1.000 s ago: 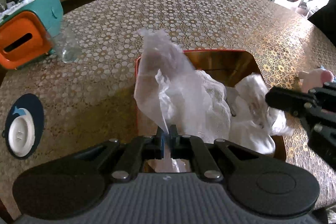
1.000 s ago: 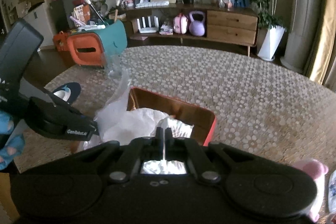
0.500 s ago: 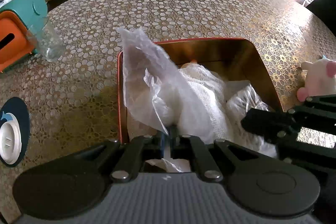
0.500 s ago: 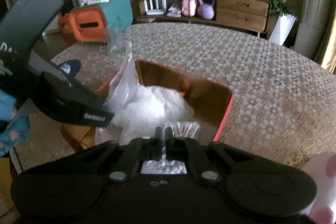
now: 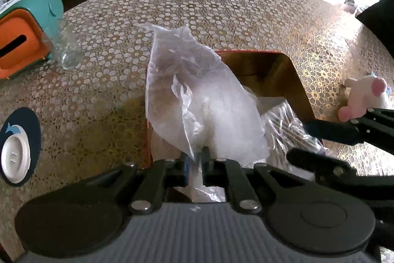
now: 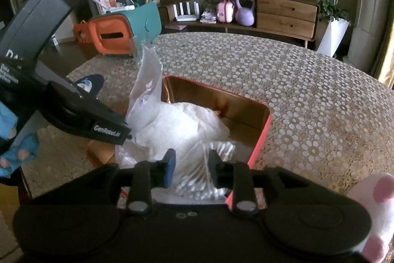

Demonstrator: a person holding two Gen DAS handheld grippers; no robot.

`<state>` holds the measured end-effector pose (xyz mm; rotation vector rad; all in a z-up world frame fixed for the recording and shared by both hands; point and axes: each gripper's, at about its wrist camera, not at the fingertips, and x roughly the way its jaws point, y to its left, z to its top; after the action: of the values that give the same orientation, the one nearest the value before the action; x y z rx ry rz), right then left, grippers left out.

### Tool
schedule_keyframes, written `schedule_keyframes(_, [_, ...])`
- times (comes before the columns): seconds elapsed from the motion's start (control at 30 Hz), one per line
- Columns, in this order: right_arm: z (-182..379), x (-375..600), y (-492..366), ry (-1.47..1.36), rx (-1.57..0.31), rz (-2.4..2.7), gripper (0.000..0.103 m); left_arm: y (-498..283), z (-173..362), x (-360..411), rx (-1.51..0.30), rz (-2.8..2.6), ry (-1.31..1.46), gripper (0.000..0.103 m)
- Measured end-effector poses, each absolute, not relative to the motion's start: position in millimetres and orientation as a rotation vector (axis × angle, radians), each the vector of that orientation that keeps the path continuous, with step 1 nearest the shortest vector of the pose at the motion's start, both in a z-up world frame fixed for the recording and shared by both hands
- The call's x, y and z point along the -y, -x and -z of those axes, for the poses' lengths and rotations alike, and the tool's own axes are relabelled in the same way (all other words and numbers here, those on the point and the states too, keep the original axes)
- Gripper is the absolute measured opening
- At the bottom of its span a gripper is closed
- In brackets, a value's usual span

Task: Organize soft objects
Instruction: 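Lower the clear bag into the red tin with the left tool, then open the left tool to release the bag in the tin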

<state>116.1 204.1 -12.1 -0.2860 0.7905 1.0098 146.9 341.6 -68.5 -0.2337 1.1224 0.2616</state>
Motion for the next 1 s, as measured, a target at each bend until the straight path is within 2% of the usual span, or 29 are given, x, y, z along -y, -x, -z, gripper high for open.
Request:
schedule_keyframes(0.07, [8,-202,-113,0.29,-0.779,-1.012,0.04,-144,65,-342,-1.11,-0.262,0.248,0.017])
schedule_keyframes(0.13, [5,-200,-109,0.294,-0.764,-1.017,0.048,-140,60,-340,-1.092,-0.258,0.254,0.031])
schedule_keyframes(0.17, [2,-198,-108,0.292,-0.758,-1.018,0.05,-137,59,-341,-1.083,-0.253,0.258,0.033])
schedule_keyframes(0.23, [-2,-194,-105,0.286,-0.746,-1.015,0.054,-133,55,-340,-1.067,-0.255,0.262,0.046])
schedule_keyframes(0.3, [-7,-190,-103,0.271,-0.742,-1.011,0.057,-129,50,-338,-1.048,-0.258,0.264,0.055])
schedule_keyframes(0.43, [-19,-176,-97,0.24,-0.72,-1.008,0.071,-122,44,-337,-1.028,-0.267,0.265,0.067])
schedule_keyframes(0.57, [-27,-163,-90,0.242,-0.694,-0.998,0.08,-113,36,-334,-1.009,-0.282,0.264,0.069])
schedule_keyframes(0.63, [-31,-155,-88,0.233,-0.691,-0.993,0.083,-109,31,-332,-1.014,-0.286,0.271,0.075])
schedule_keyframes(0.73, [-39,-141,-84,0.223,-0.674,-0.982,0.093,-101,22,-325,-0.992,-0.28,0.244,0.075])
schedule_keyframes(1.0, [-61,-95,-70,0.178,-0.634,-0.942,0.102,-81,-7,-295,-0.916,-0.244,0.227,0.077])
